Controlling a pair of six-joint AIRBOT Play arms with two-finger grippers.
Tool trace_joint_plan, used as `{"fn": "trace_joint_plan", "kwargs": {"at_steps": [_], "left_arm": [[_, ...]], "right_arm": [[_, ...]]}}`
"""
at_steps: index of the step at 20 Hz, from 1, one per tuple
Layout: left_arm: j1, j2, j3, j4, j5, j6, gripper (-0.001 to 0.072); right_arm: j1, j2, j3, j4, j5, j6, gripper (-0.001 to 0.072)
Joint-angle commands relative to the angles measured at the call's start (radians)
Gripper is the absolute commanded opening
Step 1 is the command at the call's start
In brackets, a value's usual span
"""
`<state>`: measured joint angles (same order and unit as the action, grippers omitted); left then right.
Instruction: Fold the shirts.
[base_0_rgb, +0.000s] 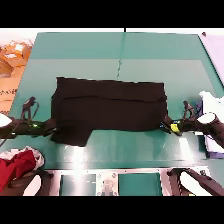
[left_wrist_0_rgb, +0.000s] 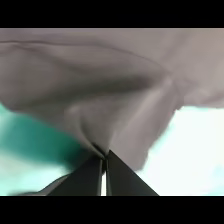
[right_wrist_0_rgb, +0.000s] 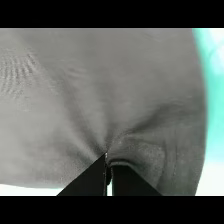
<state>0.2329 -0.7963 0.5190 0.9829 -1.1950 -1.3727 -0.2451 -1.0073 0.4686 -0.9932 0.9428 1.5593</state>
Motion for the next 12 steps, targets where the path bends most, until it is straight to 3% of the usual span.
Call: {"fn": "trace_joint_plan", "kwargs": {"at_steps": [1,4,7,12], "left_arm": [[0.001,0.164,0.084,0.055,-0.185,-0.044,0.0025],[0.001,0.281,0.125,0.034,-0.227,-0.09,0.0025],[0.001,0.288,0.196,0.017,-0.195,-0.092,0.0025],[0.001,0.087,0.262,-0.103,-0.028,0.034,0.0025]], "right_arm": [[0.0,0.09,0.079,-0.222,0.179,0.11,0.0019],[0.0,0.167,0.136,-0.309,0.286,0.161,0.0019],[0.001,0.193,0.184,-0.253,0.284,0.157,0.0019],[0.002,0.13,0.317,-0.153,0.13,0.13,0.0019]]}}
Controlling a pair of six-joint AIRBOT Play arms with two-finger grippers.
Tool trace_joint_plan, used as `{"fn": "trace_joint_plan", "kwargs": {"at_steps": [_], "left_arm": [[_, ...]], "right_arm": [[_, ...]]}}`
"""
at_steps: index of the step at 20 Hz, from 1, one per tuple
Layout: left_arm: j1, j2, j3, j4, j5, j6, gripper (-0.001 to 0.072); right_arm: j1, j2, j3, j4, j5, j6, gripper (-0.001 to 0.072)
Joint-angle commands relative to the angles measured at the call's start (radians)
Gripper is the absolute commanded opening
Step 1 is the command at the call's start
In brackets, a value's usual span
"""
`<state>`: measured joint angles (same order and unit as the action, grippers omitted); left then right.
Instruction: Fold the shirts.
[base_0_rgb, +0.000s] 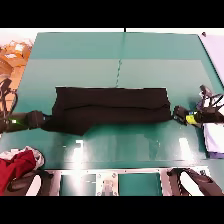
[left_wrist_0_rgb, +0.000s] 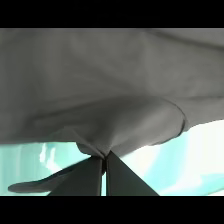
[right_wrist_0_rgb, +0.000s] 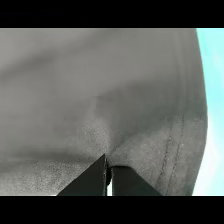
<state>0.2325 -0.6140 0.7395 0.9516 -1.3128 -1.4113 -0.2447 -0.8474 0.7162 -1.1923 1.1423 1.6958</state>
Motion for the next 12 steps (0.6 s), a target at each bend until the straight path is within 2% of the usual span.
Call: {"fn": "trace_joint_plan", "kwargs": {"at_steps": [1,4,9,11,12], "left_arm": [[0.001,-0.162,0.06,-0.095,0.137,0.104,0.0025],[0.001,-0.349,0.142,-0.131,0.254,0.165,0.0026],[0.001,-0.68,0.292,-0.286,0.389,0.312,0.0026],[-0.035,-0.815,0.352,-0.316,0.433,0.374,0.0028],[-0.063,-0.874,0.38,-0.317,0.467,0.374,0.0046]], "right_arm": [[0.004,-0.075,0.099,0.062,-0.091,-0.02,0.0019],[0.035,-0.248,0.184,0.099,-0.187,-0.056,0.0019],[0.089,-0.565,0.348,0.119,-0.327,-0.058,0.002],[0.094,-0.679,0.419,0.121,-0.359,-0.058,0.002],[0.098,-0.728,0.454,0.129,-0.384,-0.058,0.0027]]}}
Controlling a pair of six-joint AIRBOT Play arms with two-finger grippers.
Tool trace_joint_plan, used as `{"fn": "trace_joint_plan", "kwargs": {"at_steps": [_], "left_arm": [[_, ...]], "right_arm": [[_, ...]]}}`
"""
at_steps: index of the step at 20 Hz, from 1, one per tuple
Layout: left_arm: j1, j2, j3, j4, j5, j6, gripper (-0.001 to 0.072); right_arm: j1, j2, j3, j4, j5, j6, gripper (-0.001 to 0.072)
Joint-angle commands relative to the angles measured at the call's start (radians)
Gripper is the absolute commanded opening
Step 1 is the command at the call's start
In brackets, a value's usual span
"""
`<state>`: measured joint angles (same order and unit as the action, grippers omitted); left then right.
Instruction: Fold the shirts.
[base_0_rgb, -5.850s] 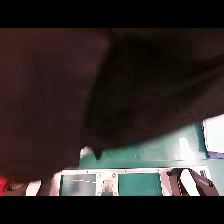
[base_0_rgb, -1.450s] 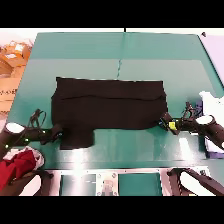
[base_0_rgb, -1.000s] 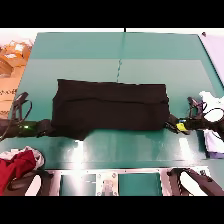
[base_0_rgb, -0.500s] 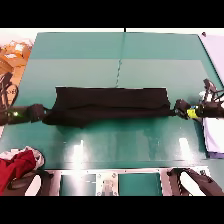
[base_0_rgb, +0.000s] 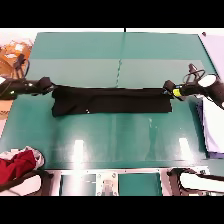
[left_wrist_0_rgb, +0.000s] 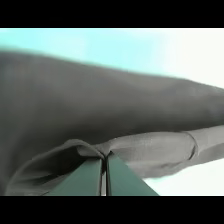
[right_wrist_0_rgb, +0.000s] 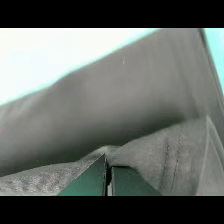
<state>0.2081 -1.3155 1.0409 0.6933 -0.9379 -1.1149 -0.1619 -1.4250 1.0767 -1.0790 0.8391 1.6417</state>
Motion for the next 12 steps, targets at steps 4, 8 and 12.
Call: {"fn": "trace_joint_plan", "kwargs": {"at_steps": [4,8,12], "left_arm": [[-0.08,-0.279,0.201,-0.06,0.183,0.023,0.0661],[-0.004,-0.244,0.349,-0.04,-0.009,0.017,0.066],[0.008,-0.243,0.388,-0.038,-0.174,-0.005,0.0031]], "right_arm": [[-0.016,-0.23,0.267,0.022,-0.083,-0.004,0.0492],[-0.157,-0.228,0.413,0.012,0.218,-0.135,0.0492],[-0.303,-0.23,0.331,0.013,0.346,-0.237,0.0511]]}}
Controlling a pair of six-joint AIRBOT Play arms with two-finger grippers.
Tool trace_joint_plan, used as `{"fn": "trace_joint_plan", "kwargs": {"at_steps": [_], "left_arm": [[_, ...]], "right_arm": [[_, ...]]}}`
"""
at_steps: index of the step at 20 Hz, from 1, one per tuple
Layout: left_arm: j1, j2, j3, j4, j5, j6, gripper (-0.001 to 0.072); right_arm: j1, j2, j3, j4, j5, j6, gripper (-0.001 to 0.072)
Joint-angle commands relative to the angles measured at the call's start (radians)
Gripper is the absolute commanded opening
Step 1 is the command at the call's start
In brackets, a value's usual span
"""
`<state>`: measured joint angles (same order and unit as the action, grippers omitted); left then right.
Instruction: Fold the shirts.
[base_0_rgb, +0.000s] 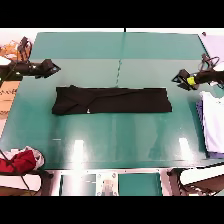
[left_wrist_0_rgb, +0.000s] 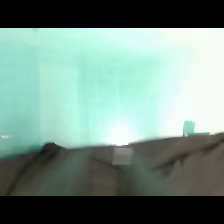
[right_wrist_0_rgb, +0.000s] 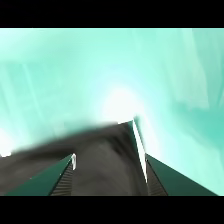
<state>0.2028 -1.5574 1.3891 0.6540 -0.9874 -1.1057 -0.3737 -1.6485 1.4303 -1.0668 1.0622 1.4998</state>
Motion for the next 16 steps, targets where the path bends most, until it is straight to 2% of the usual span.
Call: {"fn": "trace_joint_plan", "kwargs": {"at_steps": [1,4,7,9,11,12,13,14,16], "left_arm": [[0.01,-0.001,0.04,0.001,-0.138,-0.025,0.0027],[-0.014,-0.001,0.04,0.048,-0.138,-0.069,0.0026],[-0.091,-0.001,0.04,0.178,-0.11,-0.117,0.0026],[-0.151,-0.001,0.04,0.241,-0.101,-0.141,0.0026],[-0.2,-0.002,0.04,0.253,-0.1,-0.153,0.0026],[-0.225,-0.003,0.04,0.256,-0.1,-0.153,0.0026],[-0.249,-0.008,0.04,0.264,-0.098,-0.153,0.0026],[-0.28,-0.013,0.04,0.284,-0.091,-0.164,0.0026],[-0.35,-0.028,0.04,0.324,-0.056,-0.201,0.0026]], "right_arm": [[-0.113,-0.006,-0.06,0.002,0.124,-0.129,0.0511],[-0.126,-0.021,-0.174,0.057,0.12,-0.257,0.0511],[-0.099,-0.089,-0.202,0.232,0.121,-0.364,0.051],[-0.069,-0.134,-0.198,0.334,0.122,-0.41,0.051],[-0.037,-0.154,-0.184,0.353,0.121,-0.424,0.0498],[-0.027,-0.156,-0.171,0.353,0.122,-0.424,0.0385],[-0.022,-0.156,-0.148,0.353,0.135,-0.427,0.0159],[-0.021,-0.153,-0.116,0.353,0.172,-0.439,0.0019],[-0.021,-0.132,-0.043,0.353,0.276,-0.437,0.0018]]}}
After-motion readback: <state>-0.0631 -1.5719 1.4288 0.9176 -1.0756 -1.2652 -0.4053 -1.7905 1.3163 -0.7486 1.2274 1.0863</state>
